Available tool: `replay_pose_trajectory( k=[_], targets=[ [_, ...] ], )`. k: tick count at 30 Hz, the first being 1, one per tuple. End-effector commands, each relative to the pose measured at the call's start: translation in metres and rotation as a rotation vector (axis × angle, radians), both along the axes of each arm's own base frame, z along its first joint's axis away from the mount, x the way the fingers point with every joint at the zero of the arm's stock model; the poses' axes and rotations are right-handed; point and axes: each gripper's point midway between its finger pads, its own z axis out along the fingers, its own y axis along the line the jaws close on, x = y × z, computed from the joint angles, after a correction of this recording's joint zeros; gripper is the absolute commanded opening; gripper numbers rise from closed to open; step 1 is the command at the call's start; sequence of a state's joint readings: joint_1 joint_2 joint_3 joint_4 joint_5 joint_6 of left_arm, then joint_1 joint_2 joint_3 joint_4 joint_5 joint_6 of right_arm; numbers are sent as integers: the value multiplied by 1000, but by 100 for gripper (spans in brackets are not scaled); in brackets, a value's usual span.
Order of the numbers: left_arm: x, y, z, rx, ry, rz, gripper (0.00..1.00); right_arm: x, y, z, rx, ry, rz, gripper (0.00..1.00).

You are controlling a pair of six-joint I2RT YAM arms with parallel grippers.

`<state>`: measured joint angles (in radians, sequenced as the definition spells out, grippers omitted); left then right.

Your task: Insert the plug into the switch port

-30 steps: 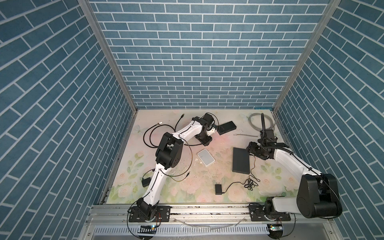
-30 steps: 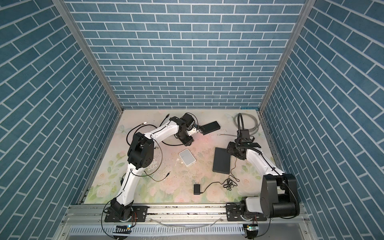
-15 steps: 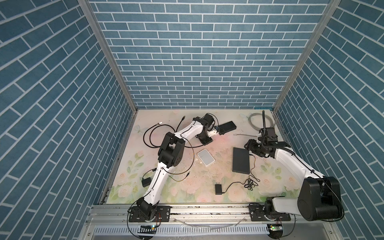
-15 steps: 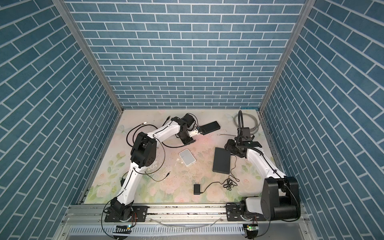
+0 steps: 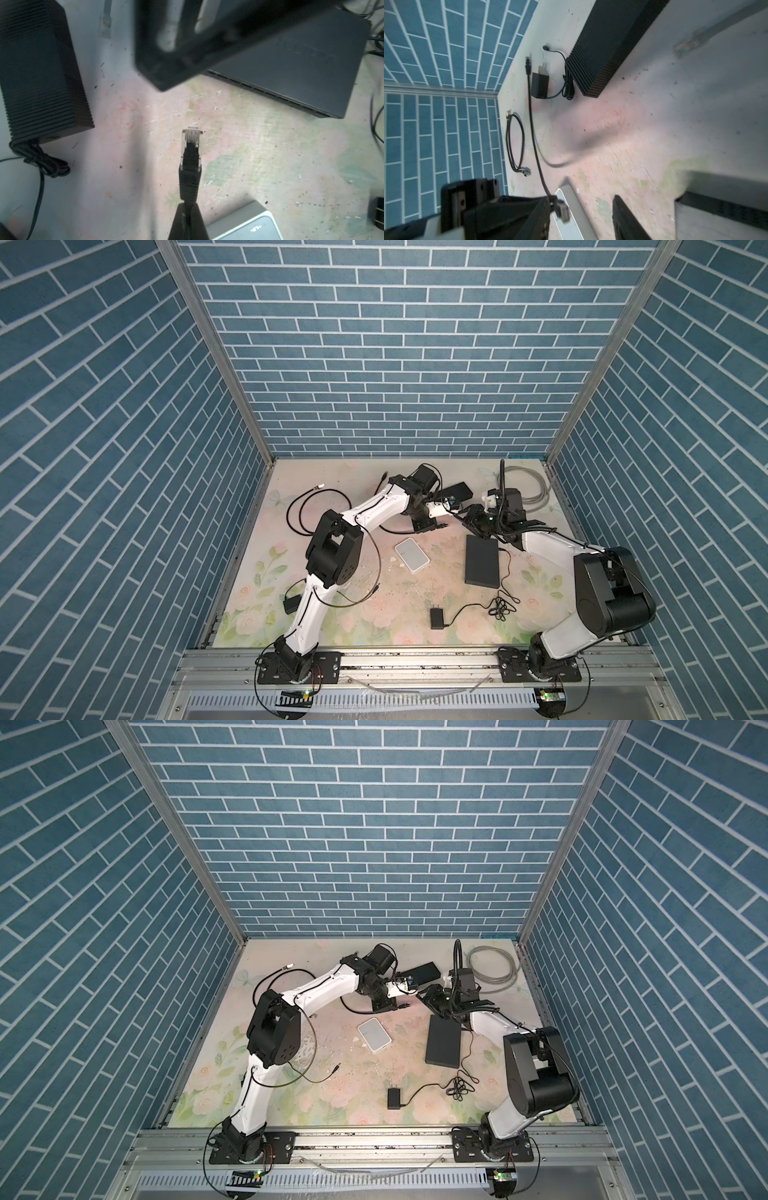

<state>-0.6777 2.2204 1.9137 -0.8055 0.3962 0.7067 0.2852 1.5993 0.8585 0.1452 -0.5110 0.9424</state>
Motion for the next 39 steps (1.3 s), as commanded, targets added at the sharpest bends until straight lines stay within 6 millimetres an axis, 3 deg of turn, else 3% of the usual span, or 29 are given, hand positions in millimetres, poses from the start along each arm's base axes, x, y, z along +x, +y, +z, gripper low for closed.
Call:
replay_pose_trajectory(
  k=[1,8,20,29,35,39],
  targets=[
    [-2,-8,9,-54,-47,-74,3,8,11,4,125,-8,-5,38],
    [3,-8,0,-18,-42,-79,3,3,17,-5,154,33,30,30],
    [-2,-7,-3,-16,7,-92,3,-24,21,-11,185,80,103,29],
    [-4,-8,-4,-12,24,-94,2,-27,24,-10,202,80,120,22],
    [-4,-7,-4,-10,32,-94,3,-29,27,-9,218,80,137,5],
    [7,-5,-6,8,-6,-37,17,-31,26,-11,231,103,119,2]
  ],
)
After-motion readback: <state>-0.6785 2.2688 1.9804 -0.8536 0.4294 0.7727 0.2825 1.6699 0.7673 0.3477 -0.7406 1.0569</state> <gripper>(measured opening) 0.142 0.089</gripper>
